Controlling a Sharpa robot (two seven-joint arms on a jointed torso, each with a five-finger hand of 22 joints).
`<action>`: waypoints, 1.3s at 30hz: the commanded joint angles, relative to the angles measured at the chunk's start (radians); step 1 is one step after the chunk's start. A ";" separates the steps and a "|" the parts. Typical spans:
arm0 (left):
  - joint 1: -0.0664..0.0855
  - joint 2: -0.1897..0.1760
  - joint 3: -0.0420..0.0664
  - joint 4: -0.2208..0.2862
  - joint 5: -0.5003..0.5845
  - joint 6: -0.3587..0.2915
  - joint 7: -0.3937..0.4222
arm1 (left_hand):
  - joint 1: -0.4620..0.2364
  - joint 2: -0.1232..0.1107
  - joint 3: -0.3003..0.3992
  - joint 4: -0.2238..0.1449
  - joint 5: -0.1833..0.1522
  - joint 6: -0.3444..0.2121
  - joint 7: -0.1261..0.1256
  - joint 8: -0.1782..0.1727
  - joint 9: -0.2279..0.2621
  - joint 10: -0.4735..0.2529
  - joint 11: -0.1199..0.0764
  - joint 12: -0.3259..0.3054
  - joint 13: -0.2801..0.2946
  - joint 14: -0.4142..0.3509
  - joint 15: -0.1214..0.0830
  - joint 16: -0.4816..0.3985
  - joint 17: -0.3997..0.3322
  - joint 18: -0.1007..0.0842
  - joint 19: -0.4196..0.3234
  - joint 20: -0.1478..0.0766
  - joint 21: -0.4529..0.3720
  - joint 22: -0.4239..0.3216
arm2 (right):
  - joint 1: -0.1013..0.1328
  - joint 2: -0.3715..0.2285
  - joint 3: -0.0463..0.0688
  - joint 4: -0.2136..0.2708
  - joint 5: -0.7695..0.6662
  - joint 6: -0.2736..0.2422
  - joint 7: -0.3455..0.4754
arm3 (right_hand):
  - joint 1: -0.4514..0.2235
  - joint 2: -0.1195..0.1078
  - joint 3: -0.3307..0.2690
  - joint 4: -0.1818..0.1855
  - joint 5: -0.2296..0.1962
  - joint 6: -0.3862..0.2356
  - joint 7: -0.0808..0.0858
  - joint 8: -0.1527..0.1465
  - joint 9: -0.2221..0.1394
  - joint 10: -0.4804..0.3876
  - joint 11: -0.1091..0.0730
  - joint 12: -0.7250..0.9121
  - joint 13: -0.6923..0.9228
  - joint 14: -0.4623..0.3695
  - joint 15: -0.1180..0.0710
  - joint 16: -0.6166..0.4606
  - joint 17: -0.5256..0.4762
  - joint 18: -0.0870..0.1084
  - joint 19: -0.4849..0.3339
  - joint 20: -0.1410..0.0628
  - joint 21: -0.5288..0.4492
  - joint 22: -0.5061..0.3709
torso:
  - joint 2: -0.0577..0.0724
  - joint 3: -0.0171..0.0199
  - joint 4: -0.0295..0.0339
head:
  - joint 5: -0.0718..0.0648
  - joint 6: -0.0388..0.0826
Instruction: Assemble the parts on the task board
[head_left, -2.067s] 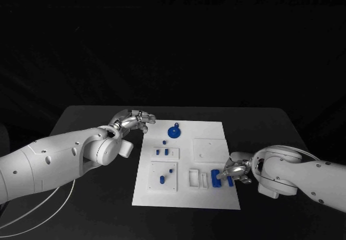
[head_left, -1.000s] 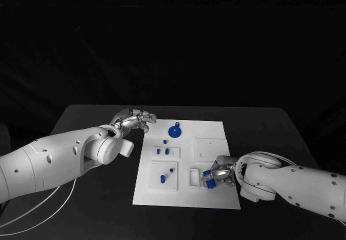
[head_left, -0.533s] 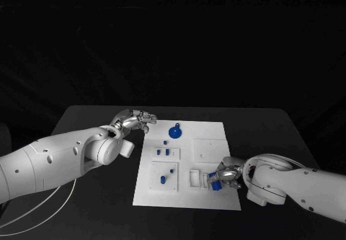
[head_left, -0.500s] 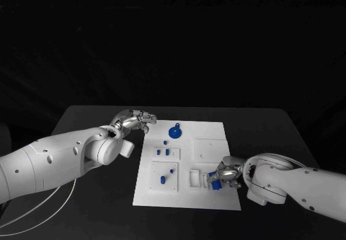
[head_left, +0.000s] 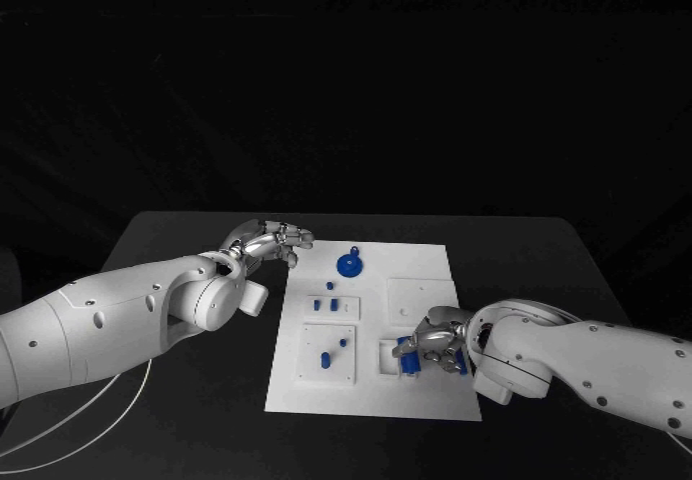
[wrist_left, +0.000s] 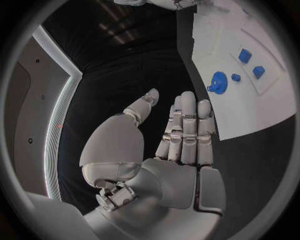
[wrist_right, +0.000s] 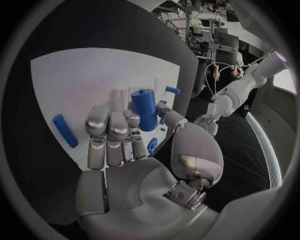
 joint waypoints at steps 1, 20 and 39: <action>0.001 0.003 0.000 0.004 0.004 0.015 0.003 | -0.010 0.002 -0.002 0.006 -0.003 -0.004 0.001 0.003 -0.001 0.001 0.006 -0.002 0.000 0.005 0.002 -0.007 0.002 0.028 0.003 -0.004 -0.006 0.002 | -0.001 0.019 0.000 -0.018 0.018 -0.007 -0.013 | -0.014 -0.001 -0.006 0.001 0.000 0.011 0.005 0.000 -0.001 0.006 -0.003 -0.004 -0.001 0.002 -0.004 0.007 0.001 0.107 -0.001 0.007 0.006 0.016 | 0.000 -0.0006 0.0009 | -0.001 -0.001; 0.001 0.001 0.000 0.007 0.004 0.019 0.000 | -0.012 0.001 -0.002 0.008 -0.003 -0.006 0.001 0.003 -0.002 0.001 0.006 -0.002 0.000 0.005 0.002 -0.008 0.003 0.028 0.003 -0.004 -0.007 0.002 | -0.001 0.069 -0.017 -0.062 -0.007 0.003 -0.021 | -0.041 -0.014 -0.017 0.000 0.000 0.013 0.005 -0.006 -0.005 0.005 -0.003 -0.008 0.000 0.000 -0.004 0.007 0.000 0.107 -0.003 0.008 0.007 0.014 | 0.000 0.0008 -0.0002 | 0.006 -0.008; 0.001 0.001 0.000 0.007 0.004 0.020 -0.002 | -0.013 0.000 -0.002 0.010 -0.003 -0.010 0.003 0.002 -0.004 0.001 0.006 -0.002 0.000 0.005 0.002 -0.009 0.005 0.028 0.003 -0.005 -0.008 0.003 | -0.003 0.078 -0.028 -0.064 -0.023 0.022 -0.022 | -0.063 -0.040 -0.048 -0.011 0.000 0.012 0.005 -0.012 -0.007 0.003 -0.002 -0.013 0.003 -0.002 -0.005 0.004 -0.003 0.107 -0.006 0.004 0.007 0.012 | 0.000 0.0003 -0.0002 | 0.012 -0.012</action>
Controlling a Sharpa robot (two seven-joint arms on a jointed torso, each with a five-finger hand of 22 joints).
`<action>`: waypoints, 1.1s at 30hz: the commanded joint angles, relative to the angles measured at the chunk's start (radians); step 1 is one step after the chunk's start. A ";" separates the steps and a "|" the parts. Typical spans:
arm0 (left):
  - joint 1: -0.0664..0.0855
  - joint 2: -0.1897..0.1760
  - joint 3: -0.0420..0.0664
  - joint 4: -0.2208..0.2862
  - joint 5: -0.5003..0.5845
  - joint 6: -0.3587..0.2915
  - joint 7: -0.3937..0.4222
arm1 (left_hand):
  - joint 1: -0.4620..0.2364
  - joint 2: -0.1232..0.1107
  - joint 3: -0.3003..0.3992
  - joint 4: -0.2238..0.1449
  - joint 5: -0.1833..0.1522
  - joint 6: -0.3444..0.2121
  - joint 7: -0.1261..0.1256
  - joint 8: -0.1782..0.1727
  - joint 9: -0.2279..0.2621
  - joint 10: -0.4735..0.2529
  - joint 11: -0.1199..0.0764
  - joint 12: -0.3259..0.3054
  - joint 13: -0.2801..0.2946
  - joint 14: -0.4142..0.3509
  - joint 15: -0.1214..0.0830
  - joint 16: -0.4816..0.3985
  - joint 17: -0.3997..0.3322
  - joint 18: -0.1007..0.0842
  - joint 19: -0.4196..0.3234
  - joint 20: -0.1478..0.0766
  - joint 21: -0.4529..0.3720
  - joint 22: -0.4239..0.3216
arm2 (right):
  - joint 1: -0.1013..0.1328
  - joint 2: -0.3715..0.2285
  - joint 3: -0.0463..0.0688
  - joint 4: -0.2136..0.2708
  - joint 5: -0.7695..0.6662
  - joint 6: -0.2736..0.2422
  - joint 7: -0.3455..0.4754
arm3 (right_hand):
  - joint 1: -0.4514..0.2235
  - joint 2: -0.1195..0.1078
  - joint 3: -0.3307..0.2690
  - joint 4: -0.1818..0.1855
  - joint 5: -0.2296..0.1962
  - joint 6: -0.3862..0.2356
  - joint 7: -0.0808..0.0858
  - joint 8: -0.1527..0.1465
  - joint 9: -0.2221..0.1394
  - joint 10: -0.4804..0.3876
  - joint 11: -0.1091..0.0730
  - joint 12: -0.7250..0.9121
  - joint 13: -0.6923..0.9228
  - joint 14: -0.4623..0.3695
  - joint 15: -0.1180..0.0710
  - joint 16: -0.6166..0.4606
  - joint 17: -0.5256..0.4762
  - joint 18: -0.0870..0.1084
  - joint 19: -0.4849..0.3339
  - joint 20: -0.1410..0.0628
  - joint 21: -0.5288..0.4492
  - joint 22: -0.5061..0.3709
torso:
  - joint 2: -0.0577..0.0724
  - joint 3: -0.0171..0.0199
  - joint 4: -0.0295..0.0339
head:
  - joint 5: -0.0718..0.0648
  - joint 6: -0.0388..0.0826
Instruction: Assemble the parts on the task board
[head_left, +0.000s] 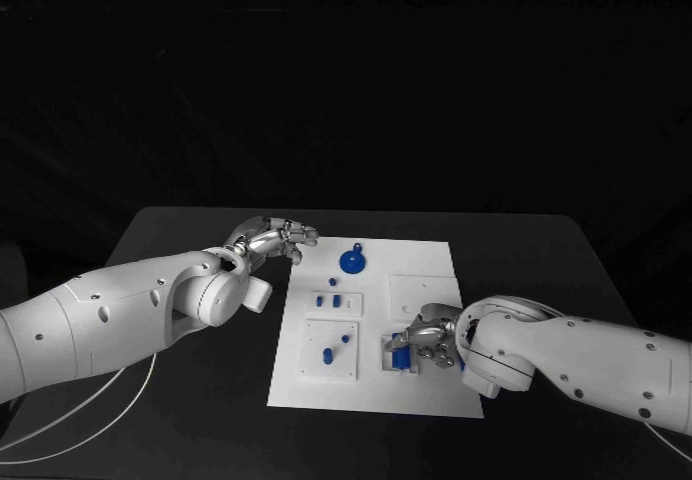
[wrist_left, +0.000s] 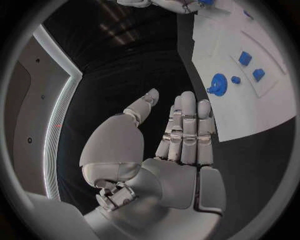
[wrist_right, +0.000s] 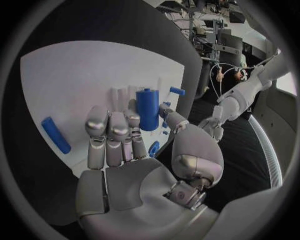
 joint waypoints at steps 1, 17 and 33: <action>0.001 0.001 0.001 0.003 0.004 0.014 0.003 | -0.013 0.000 0.000 0.008 -0.003 -0.007 -0.001 0.002 -0.001 0.001 0.006 -0.002 0.000 0.005 0.002 -0.006 0.001 0.028 0.001 -0.003 -0.004 0.002 | -0.008 0.004 -0.007 0.003 -0.011 0.026 -0.003 | -0.006 0.001 -0.007 -0.004 0.000 -0.006 -0.001 -0.004 -0.003 0.003 -0.002 -0.004 0.001 -0.001 -0.002 0.001 -0.001 0.106 -0.006 -0.003 0.003 0.012 | 0.000 -0.0005 0.0002 | 0.001 -0.001; 0.001 0.001 0.001 0.003 0.004 0.013 0.001 | -0.014 -0.001 0.000 0.010 -0.003 -0.009 0.000 0.001 -0.003 0.001 0.006 -0.002 0.000 0.005 0.002 -0.006 0.002 0.028 0.001 -0.003 -0.004 0.002 | -0.008 0.004 -0.008 0.006 -0.015 0.033 0.000 | -0.020 -0.013 -0.032 -0.011 0.000 -0.007 0.000 -0.007 -0.004 0.002 -0.002 -0.007 0.003 -0.002 -0.002 -0.001 -0.003 0.106 -0.008 -0.005 0.002 0.011 | 0.000 0.0001 -0.0001 | 0.004 -0.004; 0.001 0.001 0.001 0.003 0.004 0.012 0.000 | -0.015 -0.002 0.000 0.011 -0.004 -0.011 0.001 0.001 -0.003 0.000 0.006 -0.002 0.000 0.005 0.002 -0.007 0.003 0.028 0.002 -0.003 -0.005 0.002 | -0.008 0.002 -0.009 0.008 -0.017 0.035 0.002 | -0.033 -0.010 -0.064 -0.022 0.000 -0.008 -0.001 -0.009 -0.003 0.000 -0.002 -0.010 0.006 -0.003 -0.003 -0.002 -0.004 0.106 -0.011 -0.008 0.001 0.010 | 0.000 0.0002 0.0000 | 0.007 -0.005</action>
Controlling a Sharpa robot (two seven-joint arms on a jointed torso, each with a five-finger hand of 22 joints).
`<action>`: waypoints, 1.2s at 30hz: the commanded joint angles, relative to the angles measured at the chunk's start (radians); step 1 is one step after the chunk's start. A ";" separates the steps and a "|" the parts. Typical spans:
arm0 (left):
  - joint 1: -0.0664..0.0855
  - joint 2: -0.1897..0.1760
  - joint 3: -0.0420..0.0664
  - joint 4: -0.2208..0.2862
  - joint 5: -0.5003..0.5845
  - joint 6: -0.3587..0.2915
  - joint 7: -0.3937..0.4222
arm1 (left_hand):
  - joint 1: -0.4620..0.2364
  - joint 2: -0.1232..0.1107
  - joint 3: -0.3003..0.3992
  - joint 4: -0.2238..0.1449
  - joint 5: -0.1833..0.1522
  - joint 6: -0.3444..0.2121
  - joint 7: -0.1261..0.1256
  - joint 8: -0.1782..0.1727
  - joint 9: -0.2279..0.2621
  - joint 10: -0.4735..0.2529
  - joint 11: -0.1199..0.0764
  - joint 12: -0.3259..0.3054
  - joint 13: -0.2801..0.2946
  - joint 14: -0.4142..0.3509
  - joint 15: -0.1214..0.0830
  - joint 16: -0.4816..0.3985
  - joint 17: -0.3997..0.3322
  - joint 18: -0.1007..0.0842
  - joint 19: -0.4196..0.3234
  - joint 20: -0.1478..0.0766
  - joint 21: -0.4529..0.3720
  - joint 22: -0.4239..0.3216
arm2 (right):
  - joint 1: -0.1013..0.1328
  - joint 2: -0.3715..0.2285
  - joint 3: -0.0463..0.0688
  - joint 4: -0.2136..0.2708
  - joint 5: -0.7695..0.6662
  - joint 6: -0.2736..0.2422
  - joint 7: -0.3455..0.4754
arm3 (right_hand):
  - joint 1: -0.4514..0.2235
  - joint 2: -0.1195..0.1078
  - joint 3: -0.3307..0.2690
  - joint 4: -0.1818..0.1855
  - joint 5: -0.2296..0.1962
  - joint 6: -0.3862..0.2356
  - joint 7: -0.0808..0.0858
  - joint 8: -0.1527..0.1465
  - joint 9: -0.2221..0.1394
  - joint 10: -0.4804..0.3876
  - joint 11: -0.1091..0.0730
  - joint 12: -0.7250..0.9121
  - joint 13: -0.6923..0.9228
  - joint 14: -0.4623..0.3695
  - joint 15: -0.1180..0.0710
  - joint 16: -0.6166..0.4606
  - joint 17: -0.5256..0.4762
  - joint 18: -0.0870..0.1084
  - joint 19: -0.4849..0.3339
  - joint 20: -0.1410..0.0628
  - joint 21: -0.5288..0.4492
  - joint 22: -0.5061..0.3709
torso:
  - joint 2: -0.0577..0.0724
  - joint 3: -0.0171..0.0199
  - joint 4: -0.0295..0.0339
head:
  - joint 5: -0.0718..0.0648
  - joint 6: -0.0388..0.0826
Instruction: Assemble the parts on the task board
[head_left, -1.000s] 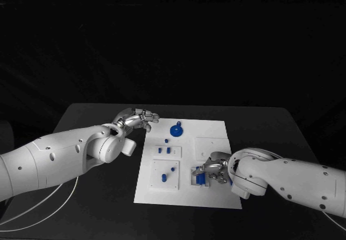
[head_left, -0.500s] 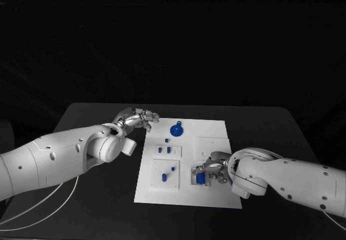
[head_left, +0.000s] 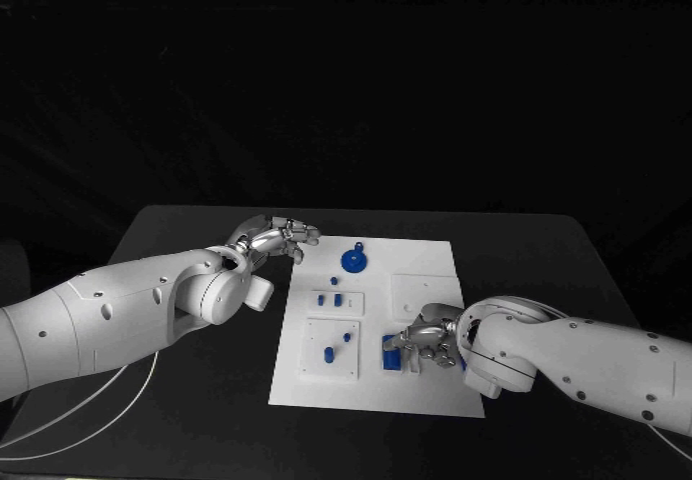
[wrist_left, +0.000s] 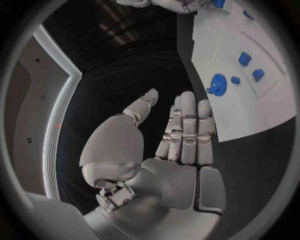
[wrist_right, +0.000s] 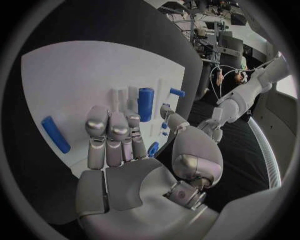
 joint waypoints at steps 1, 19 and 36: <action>0.001 0.001 0.001 0.003 0.004 0.011 0.004 | -0.011 0.002 0.000 0.005 -0.004 -0.008 -0.003 0.001 -0.002 0.000 0.007 -0.002 0.000 0.005 0.002 -0.007 0.002 0.028 0.003 -0.005 -0.005 0.002 | -0.008 0.003 -0.007 0.003 -0.004 0.031 0.001 | 0.006 0.015 -0.012 -0.007 0.000 -0.009 0.000 -0.005 0.001 0.000 -0.002 -0.006 0.002 -0.002 -0.004 -0.003 -0.001 0.105 -0.006 -0.006 0.001 0.010 | 0.000 -0.0003 0.0004 | 0.001 -0.001; 0.001 0.001 0.000 -0.004 0.004 0.010 0.006 | -0.009 0.003 0.001 0.006 -0.003 -0.008 -0.003 0.002 -0.002 0.000 0.007 -0.002 0.000 0.005 0.002 -0.008 0.003 0.028 0.004 -0.005 -0.005 0.002 | -0.004 -0.060 0.009 0.050 -0.065 -0.028 0.083 | 0.050 0.004 -0.001 -0.038 0.000 -0.010 0.001 -0.011 0.001 0.002 -0.002 -0.009 0.006 -0.001 -0.005 -0.005 -0.004 0.105 -0.004 -0.011 -0.001 0.006 | -0.001 0.0006 -0.0005 | -0.002 0.009; 0.001 0.006 0.000 -0.004 0.004 0.013 0.008 | -0.008 0.003 0.002 0.006 -0.003 -0.006 -0.003 0.004 -0.002 0.001 0.007 -0.001 0.000 0.006 0.002 -0.008 0.004 0.028 0.004 -0.005 -0.006 0.003 | 0.062 -0.213 0.065 0.057 -0.152 0.064 0.068 | 0.149 -0.018 0.026 -0.049 0.001 -0.008 0.001 -0.010 0.010 0.010 -0.002 -0.007 0.013 0.004 -0.004 -0.002 -0.004 0.105 0.007 -0.013 0.001 0.003 | -0.001 0.0020 -0.0025 | -0.029 0.018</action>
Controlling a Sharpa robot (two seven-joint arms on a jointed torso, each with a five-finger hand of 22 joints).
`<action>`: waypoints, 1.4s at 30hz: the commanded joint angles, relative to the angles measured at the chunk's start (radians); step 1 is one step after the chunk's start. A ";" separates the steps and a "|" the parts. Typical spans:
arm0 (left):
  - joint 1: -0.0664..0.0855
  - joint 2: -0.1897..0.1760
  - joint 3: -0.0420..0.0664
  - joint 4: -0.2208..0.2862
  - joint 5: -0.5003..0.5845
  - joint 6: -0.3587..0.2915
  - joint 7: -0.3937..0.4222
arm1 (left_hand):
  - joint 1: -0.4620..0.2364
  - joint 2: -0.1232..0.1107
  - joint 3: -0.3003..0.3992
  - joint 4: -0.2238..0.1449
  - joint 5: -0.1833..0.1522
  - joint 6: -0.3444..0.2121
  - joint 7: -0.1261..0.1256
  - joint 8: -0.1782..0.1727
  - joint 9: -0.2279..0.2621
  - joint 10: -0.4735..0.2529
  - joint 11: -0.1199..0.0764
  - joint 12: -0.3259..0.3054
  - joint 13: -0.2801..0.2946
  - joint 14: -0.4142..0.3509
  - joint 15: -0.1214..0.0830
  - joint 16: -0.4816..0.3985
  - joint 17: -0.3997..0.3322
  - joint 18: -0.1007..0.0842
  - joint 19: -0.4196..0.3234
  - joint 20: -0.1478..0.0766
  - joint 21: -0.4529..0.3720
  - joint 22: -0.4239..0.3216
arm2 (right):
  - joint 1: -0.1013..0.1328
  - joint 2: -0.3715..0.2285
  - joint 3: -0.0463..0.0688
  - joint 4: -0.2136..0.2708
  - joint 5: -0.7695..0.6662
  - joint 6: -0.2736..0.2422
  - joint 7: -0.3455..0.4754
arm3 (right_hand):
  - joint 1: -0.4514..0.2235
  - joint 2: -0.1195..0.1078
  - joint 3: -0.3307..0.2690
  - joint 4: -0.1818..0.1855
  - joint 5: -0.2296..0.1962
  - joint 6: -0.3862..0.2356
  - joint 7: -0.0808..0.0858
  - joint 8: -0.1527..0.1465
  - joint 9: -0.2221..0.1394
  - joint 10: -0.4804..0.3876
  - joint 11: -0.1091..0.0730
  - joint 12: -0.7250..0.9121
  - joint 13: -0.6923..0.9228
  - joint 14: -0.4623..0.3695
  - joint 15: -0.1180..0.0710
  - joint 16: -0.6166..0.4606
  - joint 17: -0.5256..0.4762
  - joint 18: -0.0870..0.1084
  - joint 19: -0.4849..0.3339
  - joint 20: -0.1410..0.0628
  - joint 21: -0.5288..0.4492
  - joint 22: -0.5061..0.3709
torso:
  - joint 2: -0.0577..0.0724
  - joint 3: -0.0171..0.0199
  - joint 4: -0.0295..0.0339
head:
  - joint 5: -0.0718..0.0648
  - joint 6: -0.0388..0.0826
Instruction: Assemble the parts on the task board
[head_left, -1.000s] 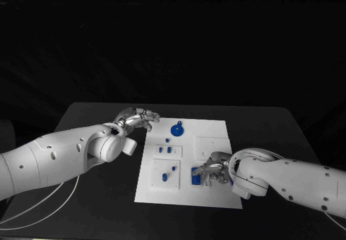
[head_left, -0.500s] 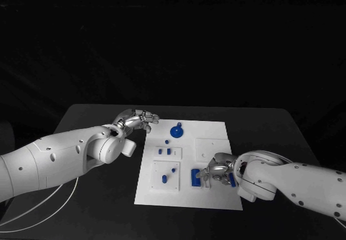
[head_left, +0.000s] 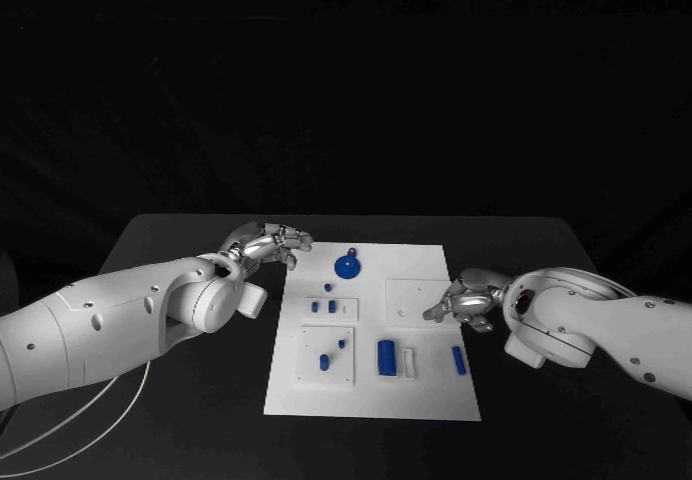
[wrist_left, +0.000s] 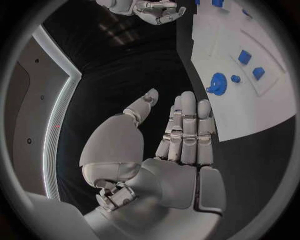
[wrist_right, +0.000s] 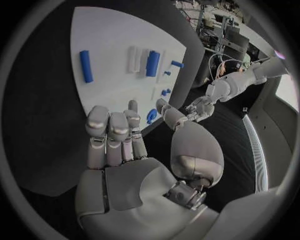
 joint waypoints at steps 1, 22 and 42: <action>0.001 0.003 0.001 0.004 0.004 0.013 0.009 | -0.008 0.003 0.002 0.006 -0.003 -0.003 -0.001 0.004 -0.001 0.003 0.007 -0.001 0.000 0.006 0.002 -0.004 0.001 0.028 0.002 -0.003 -0.006 0.001 | -0.001 -0.020 -0.001 -0.013 -0.114 0.092 -0.023 | 0.020 0.004 -0.001 -0.013 0.001 -0.004 0.001 0.004 0.002 0.007 0.002 -0.004 0.001 0.001 -0.004 -0.002 -0.001 0.106 0.003 0.002 0.001 0.003 | 0.000 -0.0014 -0.0005 | -0.008 0.002; 0.000 0.006 -0.005 0.001 0.008 0.019 0.009 | -0.009 0.004 0.002 0.008 -0.004 -0.003 -0.001 0.005 -0.002 0.004 0.006 0.000 0.001 0.006 0.002 -0.005 0.002 0.028 0.002 -0.003 -0.006 0.002 | -0.040 -0.050 -0.060 -0.011 -0.212 0.204 -0.094 | -0.024 -0.003 -0.025 0.035 -0.001 -0.003 0.003 0.000 0.004 0.003 0.004 -0.015 0.001 -0.001 -0.001 -0.007 -0.006 0.106 -0.008 0.020 -0.002 0.003 | 0.001 -0.0028 0.0028 | -0.030 0.002; 0.000 0.002 -0.009 0.003 0.012 0.021 0.008 | -0.011 0.005 0.001 0.010 -0.004 -0.004 -0.001 0.005 -0.003 0.004 0.006 0.000 0.001 0.006 0.002 -0.006 0.003 0.027 0.002 -0.003 -0.007 0.002 | -0.083 0.001 -0.061 -0.060 -0.269 0.146 -0.098 | -0.104 0.095 -0.134 -0.013 0.000 -0.001 0.000 -0.006 0.006 0.001 0.001 -0.021 0.008 -0.006 -0.004 -0.006 -0.006 0.106 -0.024 0.014 0.000 0.009 | 0.001 -0.0039 0.0043 | -0.033 -0.001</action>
